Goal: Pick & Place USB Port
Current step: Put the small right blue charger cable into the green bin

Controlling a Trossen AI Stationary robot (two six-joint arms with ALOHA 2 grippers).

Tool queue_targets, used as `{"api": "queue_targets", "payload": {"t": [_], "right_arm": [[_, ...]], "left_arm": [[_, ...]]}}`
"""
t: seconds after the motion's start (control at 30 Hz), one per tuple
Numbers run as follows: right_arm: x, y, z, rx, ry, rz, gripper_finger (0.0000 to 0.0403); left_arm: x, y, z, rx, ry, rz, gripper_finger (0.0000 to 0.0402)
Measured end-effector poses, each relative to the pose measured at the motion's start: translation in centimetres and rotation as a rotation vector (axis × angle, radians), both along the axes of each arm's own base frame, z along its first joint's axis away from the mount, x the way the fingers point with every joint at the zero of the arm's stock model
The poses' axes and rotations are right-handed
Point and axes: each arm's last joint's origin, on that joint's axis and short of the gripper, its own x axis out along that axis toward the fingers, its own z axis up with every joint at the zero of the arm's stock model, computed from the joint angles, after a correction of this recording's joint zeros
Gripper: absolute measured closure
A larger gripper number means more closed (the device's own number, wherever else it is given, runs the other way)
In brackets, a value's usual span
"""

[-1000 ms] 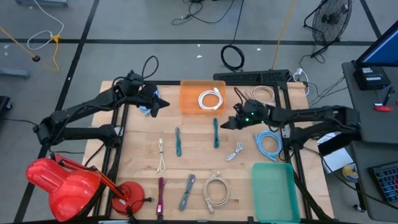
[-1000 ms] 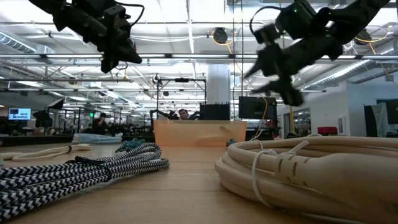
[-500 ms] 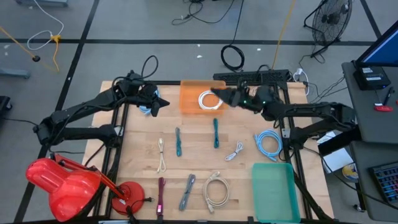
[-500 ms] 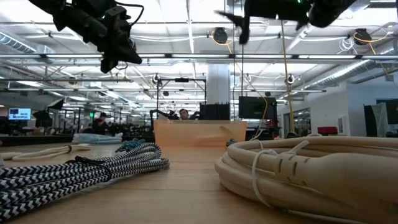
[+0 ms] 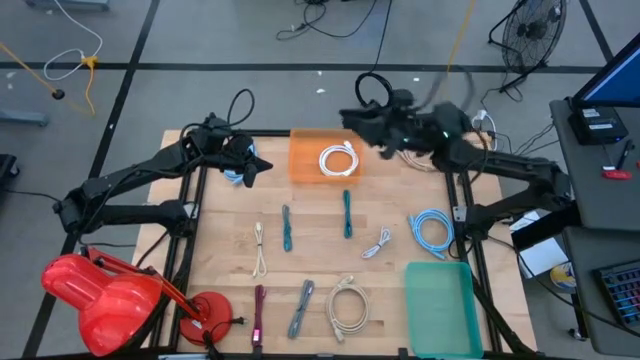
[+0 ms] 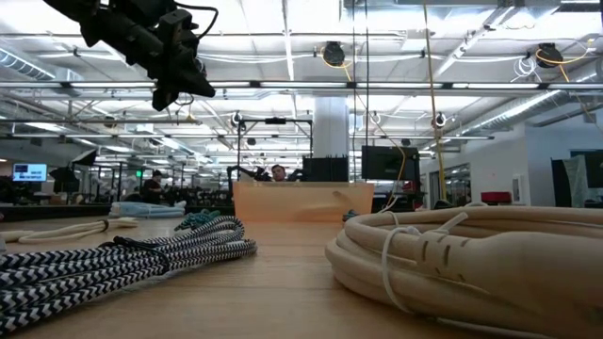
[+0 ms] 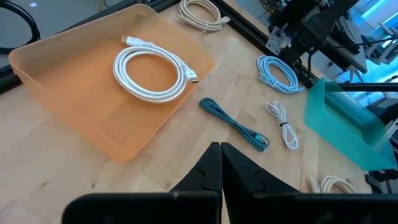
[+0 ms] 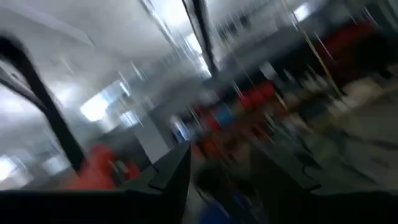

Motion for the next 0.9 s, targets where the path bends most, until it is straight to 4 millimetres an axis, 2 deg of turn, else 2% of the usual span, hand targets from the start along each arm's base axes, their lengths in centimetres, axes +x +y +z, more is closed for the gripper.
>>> {"api": "queue_targets", "payload": {"t": [0.1,0.23,0.53,0.77,0.9], "right_arm": [[1.0,-0.1,0.9,-0.071,0.237,-0.025,0.0248],[2.1,-0.8,-0.2,-0.02,0.509,-0.071,0.0248],[3.3,-1.8,-8.9,0.405,1.181,-0.182,0.0245],[5.5,-1.4,-15.3,0.469,1.567,-0.215,0.0209],[7.3,-0.7,-18.6,0.46,1.679,-0.197,0.018]], "left_arm": [[0.0,0.0,0.0,0.0,0.002,0.006,0.04],[0.0,0.0,0.0,-0.005,0.004,0.01,0.04],[0.0,0.0,0.0,-0.005,0.005,0.011,0.04],[0.0,0.1,0.0,0.012,0.013,0.027,0.04],[0.0,0.1,0.0,0.012,0.013,0.026,0.04]]}}
